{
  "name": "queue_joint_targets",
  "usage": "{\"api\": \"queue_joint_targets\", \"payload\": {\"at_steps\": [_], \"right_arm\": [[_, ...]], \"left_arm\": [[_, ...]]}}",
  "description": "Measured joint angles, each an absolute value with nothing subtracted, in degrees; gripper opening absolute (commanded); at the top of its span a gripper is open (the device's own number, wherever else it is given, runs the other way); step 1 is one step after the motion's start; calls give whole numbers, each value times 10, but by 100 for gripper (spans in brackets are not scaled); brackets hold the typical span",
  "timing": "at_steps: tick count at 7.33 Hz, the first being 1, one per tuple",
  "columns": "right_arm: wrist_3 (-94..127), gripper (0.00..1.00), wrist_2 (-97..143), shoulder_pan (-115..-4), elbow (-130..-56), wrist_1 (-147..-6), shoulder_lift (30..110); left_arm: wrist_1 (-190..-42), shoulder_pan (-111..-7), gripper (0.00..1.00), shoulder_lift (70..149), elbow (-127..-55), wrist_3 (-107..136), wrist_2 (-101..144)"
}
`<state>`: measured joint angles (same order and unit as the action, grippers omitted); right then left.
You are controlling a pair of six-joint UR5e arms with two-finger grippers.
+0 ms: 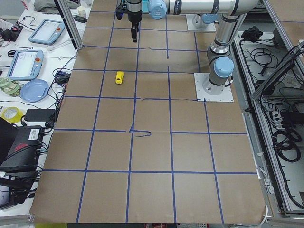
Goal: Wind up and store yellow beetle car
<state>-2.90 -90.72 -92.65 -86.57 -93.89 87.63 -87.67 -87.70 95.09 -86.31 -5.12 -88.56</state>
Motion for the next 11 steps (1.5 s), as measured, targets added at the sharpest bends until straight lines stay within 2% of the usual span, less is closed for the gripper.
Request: {"api": "queue_joint_targets", "payload": {"at_steps": [11], "right_arm": [[-29,100,-909,-926,-866,-936,876]], "left_arm": [[-874,-862,100,964,-868,-51,-887]]}}
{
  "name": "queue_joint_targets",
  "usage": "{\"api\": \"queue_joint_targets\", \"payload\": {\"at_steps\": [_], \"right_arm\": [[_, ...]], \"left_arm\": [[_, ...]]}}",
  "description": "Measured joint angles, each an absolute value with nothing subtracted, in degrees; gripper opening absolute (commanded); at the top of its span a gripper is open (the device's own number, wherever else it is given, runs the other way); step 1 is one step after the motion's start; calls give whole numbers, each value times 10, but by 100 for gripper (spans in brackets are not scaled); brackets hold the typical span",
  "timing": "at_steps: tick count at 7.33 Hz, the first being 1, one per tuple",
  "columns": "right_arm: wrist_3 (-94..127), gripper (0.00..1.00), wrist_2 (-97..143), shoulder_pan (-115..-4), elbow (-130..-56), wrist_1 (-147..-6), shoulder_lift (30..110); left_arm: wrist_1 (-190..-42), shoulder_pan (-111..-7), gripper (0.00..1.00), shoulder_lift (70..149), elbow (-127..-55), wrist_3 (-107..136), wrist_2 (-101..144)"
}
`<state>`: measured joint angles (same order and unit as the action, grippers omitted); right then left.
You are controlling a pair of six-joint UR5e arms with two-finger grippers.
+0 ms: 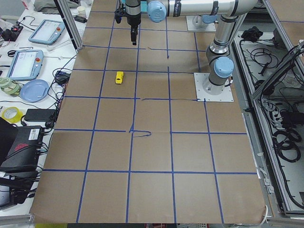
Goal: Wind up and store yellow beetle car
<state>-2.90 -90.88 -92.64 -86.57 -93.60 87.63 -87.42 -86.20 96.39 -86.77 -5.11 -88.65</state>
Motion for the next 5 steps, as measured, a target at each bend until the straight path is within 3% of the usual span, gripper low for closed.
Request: {"api": "queue_joint_targets", "payload": {"at_steps": [5], "right_arm": [[-29,100,-909,-926,-866,-936,876]], "left_arm": [[-878,-861,100,968,-866,-28,-899]]}}
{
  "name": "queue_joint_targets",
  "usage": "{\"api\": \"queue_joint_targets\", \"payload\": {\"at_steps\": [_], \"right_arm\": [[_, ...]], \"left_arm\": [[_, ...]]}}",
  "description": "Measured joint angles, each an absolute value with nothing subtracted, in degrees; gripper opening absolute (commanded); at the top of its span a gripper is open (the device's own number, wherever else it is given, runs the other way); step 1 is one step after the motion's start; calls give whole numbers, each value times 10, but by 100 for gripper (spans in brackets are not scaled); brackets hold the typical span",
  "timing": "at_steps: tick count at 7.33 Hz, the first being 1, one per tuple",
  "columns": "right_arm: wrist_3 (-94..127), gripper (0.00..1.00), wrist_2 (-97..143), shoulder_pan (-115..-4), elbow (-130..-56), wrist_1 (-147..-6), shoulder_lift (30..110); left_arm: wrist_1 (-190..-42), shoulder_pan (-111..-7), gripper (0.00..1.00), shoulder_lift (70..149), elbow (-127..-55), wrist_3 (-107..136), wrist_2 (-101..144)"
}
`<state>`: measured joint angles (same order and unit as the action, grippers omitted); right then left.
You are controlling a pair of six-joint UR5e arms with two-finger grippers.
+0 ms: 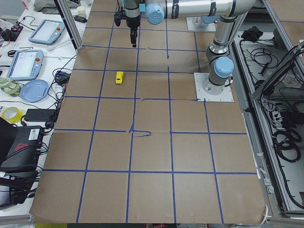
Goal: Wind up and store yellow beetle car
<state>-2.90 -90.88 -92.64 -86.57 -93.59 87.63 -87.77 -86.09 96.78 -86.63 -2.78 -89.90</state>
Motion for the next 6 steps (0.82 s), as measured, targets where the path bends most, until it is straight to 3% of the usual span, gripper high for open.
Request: {"api": "queue_joint_targets", "payload": {"at_steps": [6], "right_arm": [[-29,100,-909,-926,-866,-936,876]], "left_arm": [[-891,-875,100,966,-863,-18,-891]]}}
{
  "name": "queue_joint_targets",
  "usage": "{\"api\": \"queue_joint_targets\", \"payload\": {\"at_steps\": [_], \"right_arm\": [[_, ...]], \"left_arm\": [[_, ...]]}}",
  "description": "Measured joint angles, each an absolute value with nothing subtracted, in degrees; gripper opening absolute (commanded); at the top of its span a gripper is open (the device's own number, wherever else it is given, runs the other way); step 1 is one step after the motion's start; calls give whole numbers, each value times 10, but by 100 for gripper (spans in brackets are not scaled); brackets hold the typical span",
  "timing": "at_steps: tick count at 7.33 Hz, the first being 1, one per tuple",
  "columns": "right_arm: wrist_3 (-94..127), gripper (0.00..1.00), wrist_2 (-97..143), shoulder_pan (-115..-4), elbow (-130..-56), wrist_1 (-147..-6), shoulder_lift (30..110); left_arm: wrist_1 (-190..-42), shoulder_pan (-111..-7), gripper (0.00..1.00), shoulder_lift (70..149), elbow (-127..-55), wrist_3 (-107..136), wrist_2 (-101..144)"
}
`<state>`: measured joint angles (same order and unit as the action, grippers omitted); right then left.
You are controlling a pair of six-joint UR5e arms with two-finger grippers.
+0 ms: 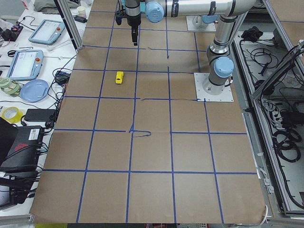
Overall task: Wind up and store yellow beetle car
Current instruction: 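Lower the left gripper over the yellow toy beetle car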
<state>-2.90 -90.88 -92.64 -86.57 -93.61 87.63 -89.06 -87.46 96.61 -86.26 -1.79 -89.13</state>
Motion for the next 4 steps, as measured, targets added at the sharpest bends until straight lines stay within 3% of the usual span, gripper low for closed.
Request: {"api": "queue_joint_targets", "payload": {"at_steps": [4], "right_arm": [[-29,100,-909,-926,-866,-936,876]], "left_arm": [[-884,-870,100,971,-876,-7,-896]]}}
